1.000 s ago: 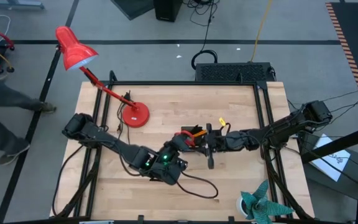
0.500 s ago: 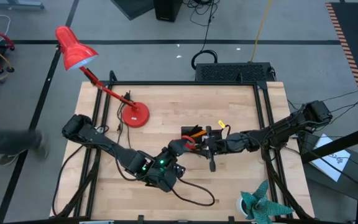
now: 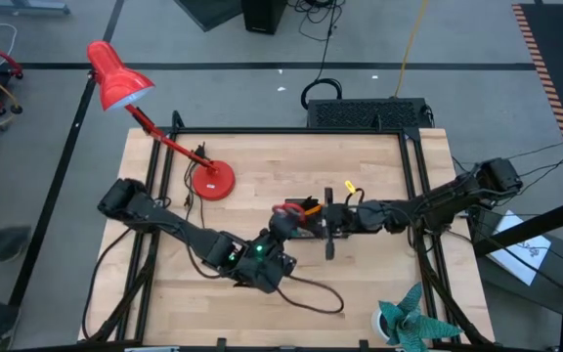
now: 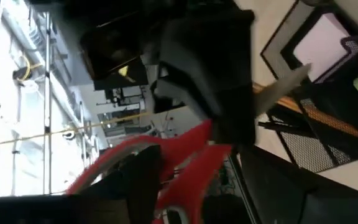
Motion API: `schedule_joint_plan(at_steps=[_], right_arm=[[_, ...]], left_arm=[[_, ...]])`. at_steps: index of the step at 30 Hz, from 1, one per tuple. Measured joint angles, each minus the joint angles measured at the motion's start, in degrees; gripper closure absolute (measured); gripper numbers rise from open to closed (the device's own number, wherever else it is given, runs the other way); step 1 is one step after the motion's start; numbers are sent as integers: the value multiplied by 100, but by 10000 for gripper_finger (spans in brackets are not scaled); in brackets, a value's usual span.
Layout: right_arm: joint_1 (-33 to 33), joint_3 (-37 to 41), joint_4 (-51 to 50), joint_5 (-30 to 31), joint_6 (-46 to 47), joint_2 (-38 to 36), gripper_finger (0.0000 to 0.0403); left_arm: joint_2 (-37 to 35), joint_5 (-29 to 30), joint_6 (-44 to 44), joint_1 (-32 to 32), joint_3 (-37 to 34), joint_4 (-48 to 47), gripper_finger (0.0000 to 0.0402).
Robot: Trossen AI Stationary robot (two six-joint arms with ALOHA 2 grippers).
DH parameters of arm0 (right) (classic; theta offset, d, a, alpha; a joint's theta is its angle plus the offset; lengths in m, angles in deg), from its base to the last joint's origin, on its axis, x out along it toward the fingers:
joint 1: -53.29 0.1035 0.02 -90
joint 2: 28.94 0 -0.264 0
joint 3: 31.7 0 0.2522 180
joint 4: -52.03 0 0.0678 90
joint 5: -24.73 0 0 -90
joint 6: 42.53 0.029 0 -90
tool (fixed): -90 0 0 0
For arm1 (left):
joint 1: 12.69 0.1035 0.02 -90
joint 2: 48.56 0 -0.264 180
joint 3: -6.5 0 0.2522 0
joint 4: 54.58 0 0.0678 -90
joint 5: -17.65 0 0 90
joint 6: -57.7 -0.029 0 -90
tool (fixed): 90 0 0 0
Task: Pick and place office supplies into organizer
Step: Put the red scissors into the black desk organizer
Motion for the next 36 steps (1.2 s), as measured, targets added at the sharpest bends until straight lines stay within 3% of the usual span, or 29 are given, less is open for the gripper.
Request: schedule_joint_plan(at_steps=[9,16,24,36], right_arm=[[-281,9,-64,-142,104,7,379],[-411,13,-140,-281,120,7,379],[-545,13,-156,-335,266,7,379],[-549,13,-103,-421,267,7,379]], left_arm=[[-4,-92,-99,511,2,22,191],[-13,-306,-116,621,2,-39,122],[-13,60,53,747,2,-82,32],[-13,172,-275,521,0,-157,16]])
